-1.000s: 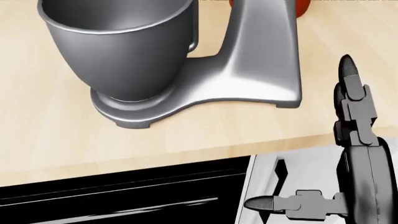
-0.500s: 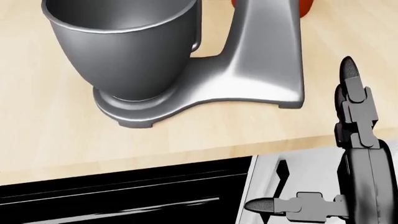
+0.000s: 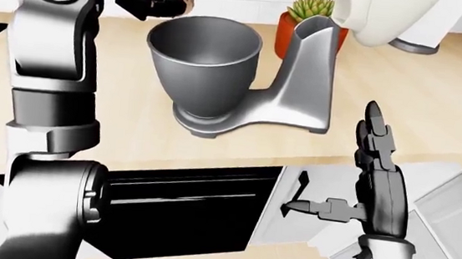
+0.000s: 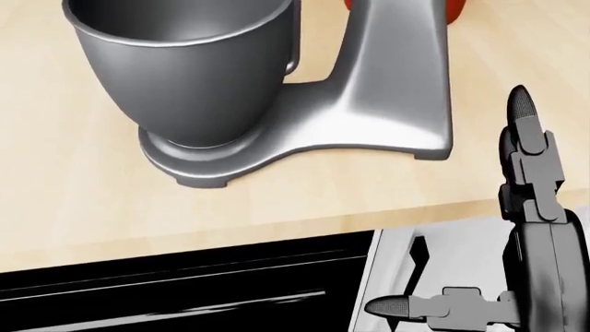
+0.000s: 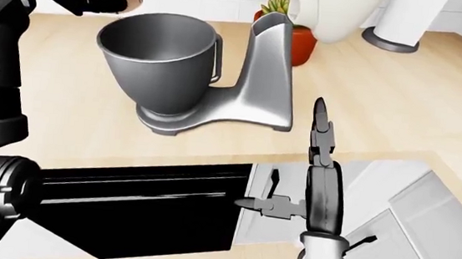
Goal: Place the cake in the stand mixer bowl.
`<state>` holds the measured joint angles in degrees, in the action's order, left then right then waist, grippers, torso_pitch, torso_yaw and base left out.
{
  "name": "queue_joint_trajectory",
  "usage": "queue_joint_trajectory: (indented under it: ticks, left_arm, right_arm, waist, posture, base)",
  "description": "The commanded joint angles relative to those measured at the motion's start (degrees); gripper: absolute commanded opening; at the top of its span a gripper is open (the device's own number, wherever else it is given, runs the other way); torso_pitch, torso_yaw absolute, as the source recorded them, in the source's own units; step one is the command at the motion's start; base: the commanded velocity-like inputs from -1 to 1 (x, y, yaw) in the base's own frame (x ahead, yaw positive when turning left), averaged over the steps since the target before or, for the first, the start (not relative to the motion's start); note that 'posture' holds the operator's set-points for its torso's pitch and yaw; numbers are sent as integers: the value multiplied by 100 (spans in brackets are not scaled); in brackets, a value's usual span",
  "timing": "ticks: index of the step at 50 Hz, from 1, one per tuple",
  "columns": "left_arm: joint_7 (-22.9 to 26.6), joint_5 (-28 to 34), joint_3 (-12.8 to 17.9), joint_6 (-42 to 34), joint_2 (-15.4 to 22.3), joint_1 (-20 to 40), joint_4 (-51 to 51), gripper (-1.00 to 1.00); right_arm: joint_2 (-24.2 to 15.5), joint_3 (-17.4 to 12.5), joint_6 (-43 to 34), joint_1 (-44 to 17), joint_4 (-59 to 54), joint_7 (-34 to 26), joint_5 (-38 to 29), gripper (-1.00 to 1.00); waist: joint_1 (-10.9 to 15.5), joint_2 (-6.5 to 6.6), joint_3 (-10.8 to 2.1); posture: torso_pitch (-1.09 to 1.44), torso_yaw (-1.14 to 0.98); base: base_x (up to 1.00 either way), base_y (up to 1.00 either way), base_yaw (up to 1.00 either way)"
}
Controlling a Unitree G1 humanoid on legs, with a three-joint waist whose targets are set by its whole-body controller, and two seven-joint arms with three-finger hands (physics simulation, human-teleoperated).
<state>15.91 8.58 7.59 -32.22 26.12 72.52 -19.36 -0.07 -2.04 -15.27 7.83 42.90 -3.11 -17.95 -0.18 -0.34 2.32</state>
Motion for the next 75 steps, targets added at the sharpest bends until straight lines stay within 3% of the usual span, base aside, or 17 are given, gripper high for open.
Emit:
queue_joint_trajectory:
  ticks: [1,33,59,60,62,63,64,65,66,68,69,71,75]
  left_arm:
    - [-74,2,69,185,41,251,227,-100]
    - [-117,174,-162,108,-616,4,454,-100]
    - [-160,277,-225,91,-815,30,525,-100]
    - [-159,282,-225,92,-812,40,520,-84]
    - [-153,289,-226,109,-807,63,491,-73]
    - [-156,299,-231,124,-809,58,482,-56]
    - [-158,309,-235,135,-812,50,479,-25]
    - [-154,313,-234,131,-811,52,482,-16]
    - [-146,319,-236,119,-810,49,492,52]
    - [-113,330,-242,100,-812,47,500,87]
    - [-85,329,-242,66,-816,41,526,80]
    - [-73,337,-240,62,-813,53,521,100]
    - [-74,357,-233,76,-808,60,492,100]
  right_arm:
    - [-11,-7,174,-70,214,35,6,96]
    - [3,-93,392,60,146,38,117,95]
    - [23,-91,511,142,99,58,143,96]
    - [23,-93,512,145,104,58,146,96]
    - [23,-94,514,146,99,58,147,96]
    - [23,-95,514,146,100,58,149,95]
    - [23,-104,520,151,98,58,157,96]
    - [23,-106,520,150,96,57,158,96]
    - [24,-101,514,144,95,57,155,96]
    - [25,-101,513,146,96,59,156,96]
    - [26,-99,508,147,106,58,154,96]
    - [26,-98,504,147,110,58,154,96]
    - [25,-101,510,143,94,59,163,96]
  waist:
    - [0,15,-148]
    - [4,-18,-160]
    - [9,-35,-158]
    - [9,-35,-158]
    - [9,-35,-158]
    - [8,-35,-157]
    - [8,-35,-156]
    - [7,-35,-155]
    - [8,-35,-155]
    - [8,-34,-156]
    - [8,-35,-156]
    - [8,-35,-155]
    - [10,-35,-157]
  posture:
    - [0,0]
    - [0,0]
    - [0,0]
    - [0,0]
    - [0,0]
    - [0,0]
    - [0,0]
    - [0,0]
    - [0,0]
    - [0,0]
    - [0,0]
    - [0,0]
    - [0,0]
  base:
    - [0,0,0]
    - [0,0,0]
    - [0,0,0]
    - [0,0,0]
    - [0,0,0]
    - [0,0,0]
    - [0,0,0]
    - [0,0,0]
    - [0,0,0]
    - [0,0,0]
    - [0,0,0]
    - [0,0,0]
    - [0,0,0]
